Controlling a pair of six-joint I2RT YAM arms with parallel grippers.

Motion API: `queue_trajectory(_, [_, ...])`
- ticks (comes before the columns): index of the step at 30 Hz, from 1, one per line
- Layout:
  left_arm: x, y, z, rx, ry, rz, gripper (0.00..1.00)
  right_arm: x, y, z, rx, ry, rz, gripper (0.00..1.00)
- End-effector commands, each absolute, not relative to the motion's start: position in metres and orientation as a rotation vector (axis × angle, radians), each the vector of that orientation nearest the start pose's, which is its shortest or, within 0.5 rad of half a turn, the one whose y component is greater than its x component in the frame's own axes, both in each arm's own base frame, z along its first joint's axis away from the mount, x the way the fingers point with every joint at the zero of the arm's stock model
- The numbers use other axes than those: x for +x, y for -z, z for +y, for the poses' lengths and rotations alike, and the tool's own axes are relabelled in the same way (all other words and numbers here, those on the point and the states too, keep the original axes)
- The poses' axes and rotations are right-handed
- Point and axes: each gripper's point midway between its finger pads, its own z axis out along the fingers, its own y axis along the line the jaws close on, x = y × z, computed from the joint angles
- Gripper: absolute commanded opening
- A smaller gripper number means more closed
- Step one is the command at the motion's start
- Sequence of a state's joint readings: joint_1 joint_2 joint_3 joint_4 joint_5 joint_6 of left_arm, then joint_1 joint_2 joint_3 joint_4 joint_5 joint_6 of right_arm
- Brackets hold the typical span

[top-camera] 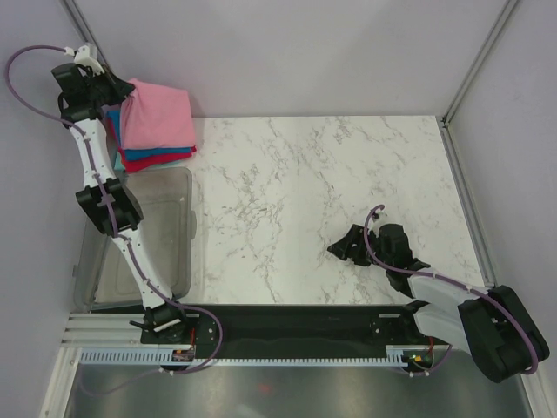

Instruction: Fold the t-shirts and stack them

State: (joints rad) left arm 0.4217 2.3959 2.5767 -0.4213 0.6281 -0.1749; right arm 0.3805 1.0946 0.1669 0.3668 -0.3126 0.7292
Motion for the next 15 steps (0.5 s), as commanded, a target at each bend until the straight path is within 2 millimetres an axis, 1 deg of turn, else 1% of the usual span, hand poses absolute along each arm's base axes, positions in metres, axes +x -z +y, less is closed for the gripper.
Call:
queue_trajectory(1, [0.641,-0.307,0.179,-0.098,0.34,1.728,0.02,0.218,-0.025,0.172,0.191,-0.911,2.32,0.77])
queue_trajectory(3, [0.646,-0.296,0.19,-0.128,0.297,1.734,0.02,0.218,-0.025,0.172,0.193,-0.91,2.32,0.77])
queue_trajectory(4, [0.649,-0.297,0.194,-0.126,0.28,1.717,0.02,0.219,-0.025,0.172,0.193,-0.909,2.318,0.77])
queue_trajectory(5, [0.651,-0.296,0.204,-0.151,0.24,1.71,0.02,0.219,-0.025,0.172,0.196,-0.909,2.32,0.77])
queue_trajectory(7, [0.655,-0.291,0.215,-0.164,0.196,1.694,0.02,0.219,-0.024,0.172,0.196,-0.909,2.321,0.77])
queue_trajectory(8, [0.656,-0.291,0.226,-0.183,0.138,1.686,0.02,0.219,-0.024,0.171,0.197,-0.907,2.322,0.77])
queue_trajectory(9, [0.658,-0.287,0.231,-0.188,0.109,1.687,0.02,0.219,-0.024,0.172,0.197,-0.908,2.323,0.77])
queue_trajectory(10, [0.659,-0.285,0.239,-0.201,0.064,1.678,0.02,0.22,-0.024,0.172,0.198,-0.906,2.326,0.77])
queue_trajectory(11, [0.659,-0.284,0.254,-0.256,-0.008,1.666,0.04,0.22,-0.024,0.171,0.2,-0.904,2.327,0.77])
queue_trajectory(12, [0.66,-0.276,0.26,-0.272,-0.043,1.671,0.16,0.221,-0.025,0.172,0.198,-0.905,2.324,0.77])
queue_trajectory(13, [0.661,-0.275,0.267,-0.266,-0.108,1.667,0.24,0.221,-0.023,0.172,0.197,-0.903,2.33,0.77])
queue_trajectory(14, [0.66,-0.27,0.282,-0.319,-0.194,1.66,0.31,0.222,-0.024,0.172,0.196,-0.904,2.328,0.77])
queue_trajectory(15, [0.66,-0.265,0.288,-0.335,-0.248,1.661,0.44,0.222,-0.024,0.172,0.196,-0.903,2.33,0.77])
